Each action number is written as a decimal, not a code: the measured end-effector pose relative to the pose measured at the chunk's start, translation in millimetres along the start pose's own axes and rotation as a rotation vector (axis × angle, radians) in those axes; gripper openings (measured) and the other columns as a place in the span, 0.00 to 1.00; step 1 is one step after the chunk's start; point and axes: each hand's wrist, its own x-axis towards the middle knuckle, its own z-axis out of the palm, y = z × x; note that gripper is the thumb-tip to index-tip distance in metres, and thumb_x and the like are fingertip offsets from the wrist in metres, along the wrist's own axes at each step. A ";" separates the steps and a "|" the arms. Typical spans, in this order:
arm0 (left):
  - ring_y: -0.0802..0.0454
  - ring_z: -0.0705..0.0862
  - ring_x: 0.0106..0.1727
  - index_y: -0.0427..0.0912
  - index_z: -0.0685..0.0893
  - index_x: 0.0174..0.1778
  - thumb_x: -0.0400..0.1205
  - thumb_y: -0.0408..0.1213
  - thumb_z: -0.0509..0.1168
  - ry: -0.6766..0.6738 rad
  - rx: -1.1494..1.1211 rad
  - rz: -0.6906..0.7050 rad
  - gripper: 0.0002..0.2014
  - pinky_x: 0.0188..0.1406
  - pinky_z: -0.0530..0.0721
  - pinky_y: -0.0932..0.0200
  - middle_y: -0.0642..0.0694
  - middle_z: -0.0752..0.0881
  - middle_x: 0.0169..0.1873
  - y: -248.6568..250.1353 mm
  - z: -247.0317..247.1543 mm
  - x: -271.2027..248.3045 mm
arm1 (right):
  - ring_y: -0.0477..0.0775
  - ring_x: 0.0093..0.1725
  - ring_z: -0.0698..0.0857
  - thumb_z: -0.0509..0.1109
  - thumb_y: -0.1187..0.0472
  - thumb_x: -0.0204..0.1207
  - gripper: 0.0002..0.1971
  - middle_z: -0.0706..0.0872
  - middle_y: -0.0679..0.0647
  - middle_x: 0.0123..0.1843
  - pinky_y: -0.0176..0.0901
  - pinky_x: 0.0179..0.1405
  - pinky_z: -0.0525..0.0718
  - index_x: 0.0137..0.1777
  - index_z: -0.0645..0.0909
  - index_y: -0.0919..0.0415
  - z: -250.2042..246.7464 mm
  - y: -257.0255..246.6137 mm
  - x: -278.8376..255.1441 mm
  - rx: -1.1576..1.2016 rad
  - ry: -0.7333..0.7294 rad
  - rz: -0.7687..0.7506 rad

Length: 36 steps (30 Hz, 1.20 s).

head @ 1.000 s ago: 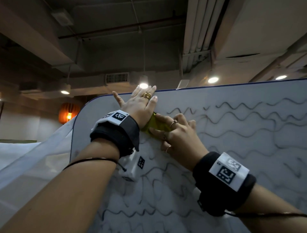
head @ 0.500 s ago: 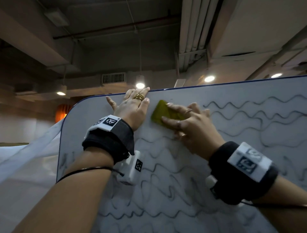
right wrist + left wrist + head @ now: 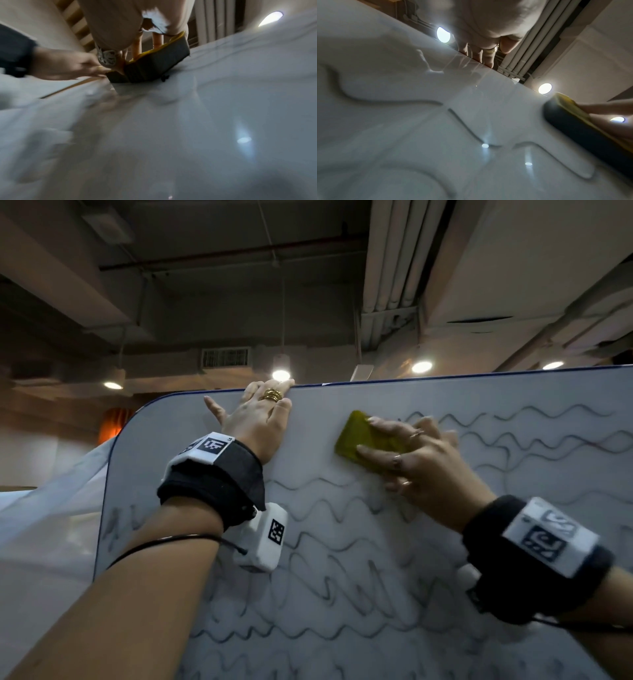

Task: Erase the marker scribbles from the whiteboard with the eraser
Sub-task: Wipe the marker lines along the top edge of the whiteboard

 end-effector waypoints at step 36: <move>0.58 0.54 0.81 0.48 0.61 0.81 0.88 0.46 0.39 -0.119 0.081 0.322 0.25 0.67 0.19 0.37 0.55 0.63 0.79 101.5 42.7 15.8 | 0.61 0.66 0.65 0.72 0.56 0.73 0.24 0.66 0.48 0.79 0.58 0.53 0.68 0.69 0.78 0.39 -26.9 28.0 -11.9 -0.121 -0.009 0.455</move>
